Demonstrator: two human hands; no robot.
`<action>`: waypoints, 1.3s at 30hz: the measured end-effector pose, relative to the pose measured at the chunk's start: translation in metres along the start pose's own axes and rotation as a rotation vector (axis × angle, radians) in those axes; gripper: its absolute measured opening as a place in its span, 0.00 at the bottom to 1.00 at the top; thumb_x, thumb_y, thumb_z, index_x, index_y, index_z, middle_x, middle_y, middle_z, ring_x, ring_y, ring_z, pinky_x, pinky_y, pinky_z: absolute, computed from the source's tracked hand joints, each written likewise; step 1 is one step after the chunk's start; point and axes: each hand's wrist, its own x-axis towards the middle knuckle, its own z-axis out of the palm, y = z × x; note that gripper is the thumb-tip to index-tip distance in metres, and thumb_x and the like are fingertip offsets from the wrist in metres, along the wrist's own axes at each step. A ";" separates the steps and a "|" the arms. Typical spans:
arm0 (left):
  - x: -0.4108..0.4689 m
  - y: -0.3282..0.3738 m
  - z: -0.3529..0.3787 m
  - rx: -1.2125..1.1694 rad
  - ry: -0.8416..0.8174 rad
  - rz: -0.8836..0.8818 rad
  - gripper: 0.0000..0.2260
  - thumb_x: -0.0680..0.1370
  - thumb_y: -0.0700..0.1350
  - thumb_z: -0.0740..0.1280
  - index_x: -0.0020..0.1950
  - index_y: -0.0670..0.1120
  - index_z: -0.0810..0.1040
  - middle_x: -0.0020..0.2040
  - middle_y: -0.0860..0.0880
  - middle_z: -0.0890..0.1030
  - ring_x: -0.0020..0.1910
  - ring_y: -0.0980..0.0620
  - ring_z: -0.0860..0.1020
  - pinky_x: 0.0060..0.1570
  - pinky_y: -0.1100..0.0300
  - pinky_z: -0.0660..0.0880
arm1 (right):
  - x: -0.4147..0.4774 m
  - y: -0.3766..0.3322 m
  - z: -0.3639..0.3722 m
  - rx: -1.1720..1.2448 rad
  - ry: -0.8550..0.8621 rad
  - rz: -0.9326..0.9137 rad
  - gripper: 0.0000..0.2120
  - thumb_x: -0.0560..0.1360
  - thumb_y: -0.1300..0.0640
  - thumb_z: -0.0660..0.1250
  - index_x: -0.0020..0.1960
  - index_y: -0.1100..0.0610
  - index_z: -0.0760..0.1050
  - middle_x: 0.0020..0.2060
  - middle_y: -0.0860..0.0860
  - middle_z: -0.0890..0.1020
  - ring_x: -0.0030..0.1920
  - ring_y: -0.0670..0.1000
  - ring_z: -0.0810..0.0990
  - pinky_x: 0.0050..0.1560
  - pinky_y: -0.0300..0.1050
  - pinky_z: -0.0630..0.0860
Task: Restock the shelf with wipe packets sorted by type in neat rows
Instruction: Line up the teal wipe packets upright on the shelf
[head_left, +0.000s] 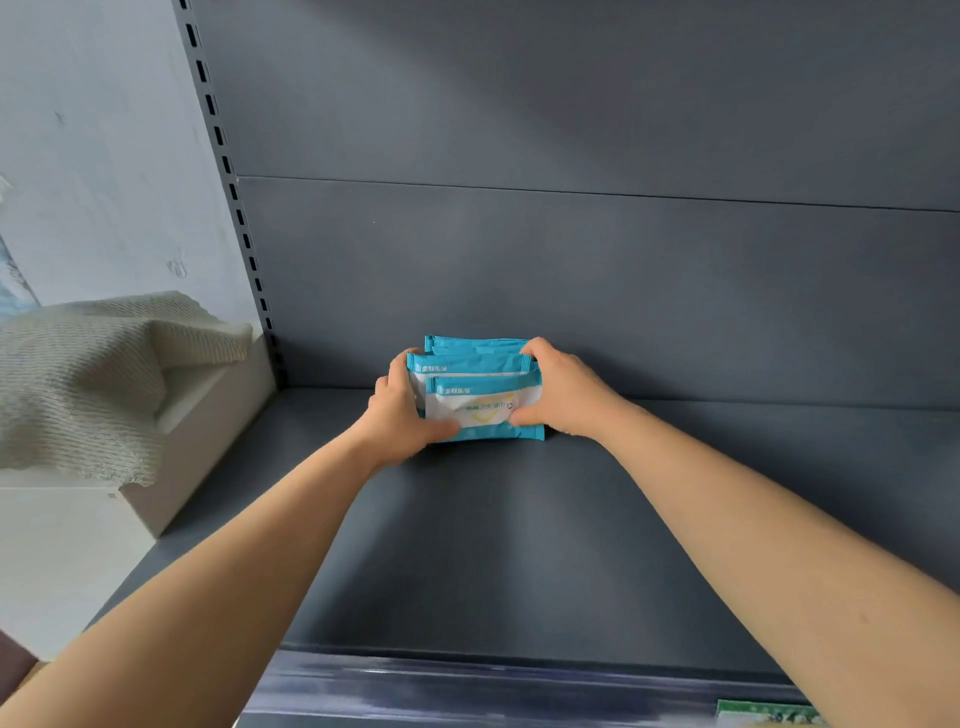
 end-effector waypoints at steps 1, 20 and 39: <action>0.002 -0.001 -0.002 -0.097 -0.009 -0.016 0.52 0.57 0.60 0.81 0.71 0.62 0.52 0.66 0.50 0.71 0.63 0.50 0.73 0.63 0.49 0.73 | 0.000 0.000 -0.002 0.033 -0.014 0.010 0.32 0.63 0.49 0.78 0.61 0.51 0.66 0.54 0.45 0.75 0.50 0.49 0.76 0.42 0.43 0.74; -0.010 0.011 -0.005 0.135 -0.032 0.094 0.37 0.71 0.47 0.75 0.75 0.48 0.59 0.60 0.55 0.75 0.53 0.55 0.75 0.50 0.62 0.73 | -0.011 -0.005 -0.004 0.159 -0.042 0.100 0.19 0.66 0.53 0.78 0.48 0.49 0.69 0.43 0.39 0.76 0.44 0.40 0.77 0.37 0.36 0.72; -0.048 0.053 0.019 0.814 0.221 0.406 0.23 0.79 0.54 0.61 0.72 0.47 0.66 0.69 0.48 0.70 0.66 0.44 0.68 0.64 0.52 0.65 | -0.080 0.007 -0.023 -0.278 0.095 0.145 0.21 0.80 0.49 0.59 0.70 0.55 0.68 0.66 0.51 0.73 0.64 0.54 0.72 0.61 0.50 0.72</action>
